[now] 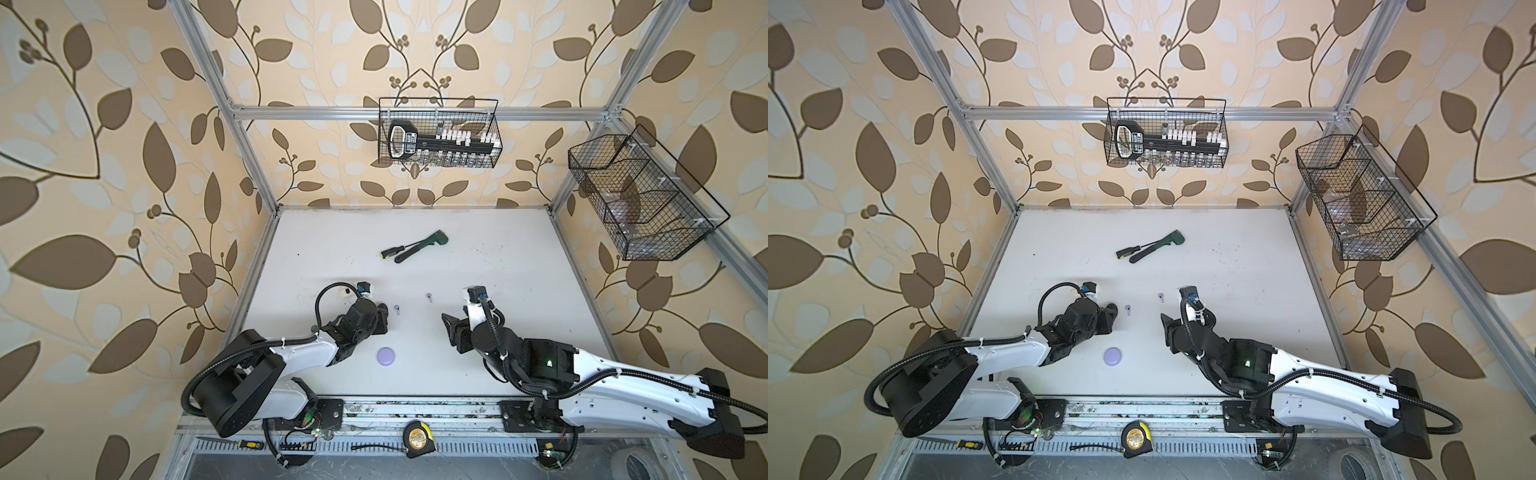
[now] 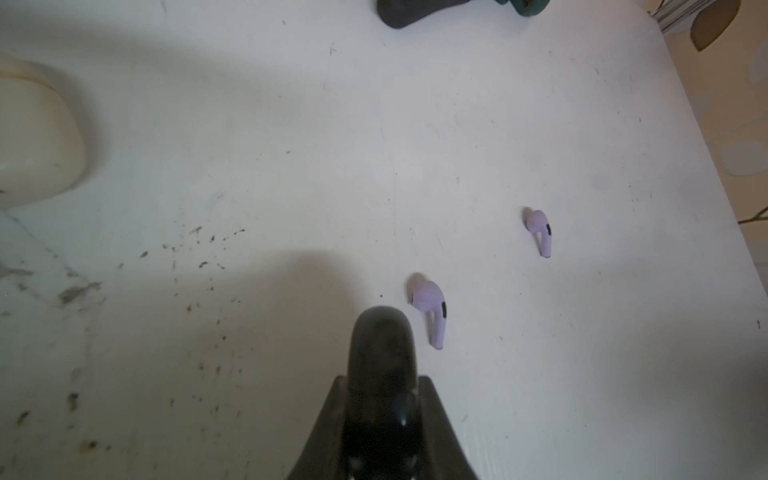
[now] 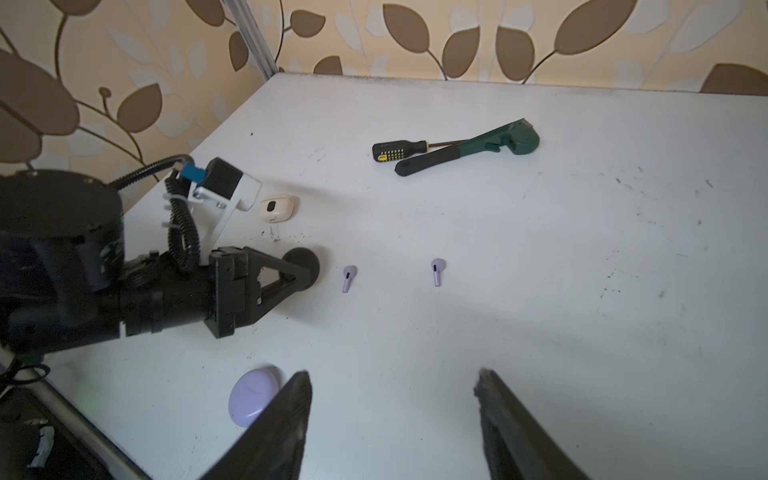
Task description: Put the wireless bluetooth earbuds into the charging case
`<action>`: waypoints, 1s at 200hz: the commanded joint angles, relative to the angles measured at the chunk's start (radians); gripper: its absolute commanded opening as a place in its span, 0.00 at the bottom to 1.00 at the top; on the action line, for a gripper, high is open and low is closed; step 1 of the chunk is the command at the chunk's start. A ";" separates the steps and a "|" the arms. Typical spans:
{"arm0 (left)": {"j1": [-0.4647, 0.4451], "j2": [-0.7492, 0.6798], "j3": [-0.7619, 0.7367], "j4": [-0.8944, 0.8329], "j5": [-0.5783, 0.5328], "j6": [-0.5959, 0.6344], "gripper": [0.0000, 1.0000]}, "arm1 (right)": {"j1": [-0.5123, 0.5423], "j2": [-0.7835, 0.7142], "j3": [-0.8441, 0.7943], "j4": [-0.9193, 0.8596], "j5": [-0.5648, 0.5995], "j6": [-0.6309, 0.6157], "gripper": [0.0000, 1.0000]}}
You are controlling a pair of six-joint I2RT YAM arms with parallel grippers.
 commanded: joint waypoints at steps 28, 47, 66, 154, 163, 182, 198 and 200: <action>0.057 0.143 0.065 0.066 0.095 0.002 0.00 | -0.013 0.016 -0.038 0.090 -0.154 -0.111 0.62; 0.070 0.146 0.065 0.063 0.094 0.003 0.00 | -0.013 0.007 -0.044 0.103 -0.178 -0.163 0.61; 0.073 0.120 0.058 0.047 0.070 0.010 0.15 | -0.013 -0.006 -0.051 0.117 -0.188 -0.213 0.62; 0.114 -0.061 0.058 -0.060 0.021 0.068 0.78 | -0.011 0.068 -0.020 0.155 -0.337 -0.380 0.88; 0.124 -0.093 0.059 -0.081 0.009 0.075 0.84 | -0.013 0.081 -0.020 0.170 -0.362 -0.393 0.92; 0.163 -0.179 0.065 -0.122 0.010 0.084 0.90 | -0.019 0.129 0.000 0.180 -0.430 -0.403 0.97; 0.206 -0.270 0.088 -0.172 0.016 0.092 0.94 | -0.018 0.203 0.035 0.167 -0.449 -0.416 0.96; 0.212 -0.283 0.091 -0.179 0.018 0.092 0.95 | -0.017 0.212 0.038 0.168 -0.451 -0.420 0.96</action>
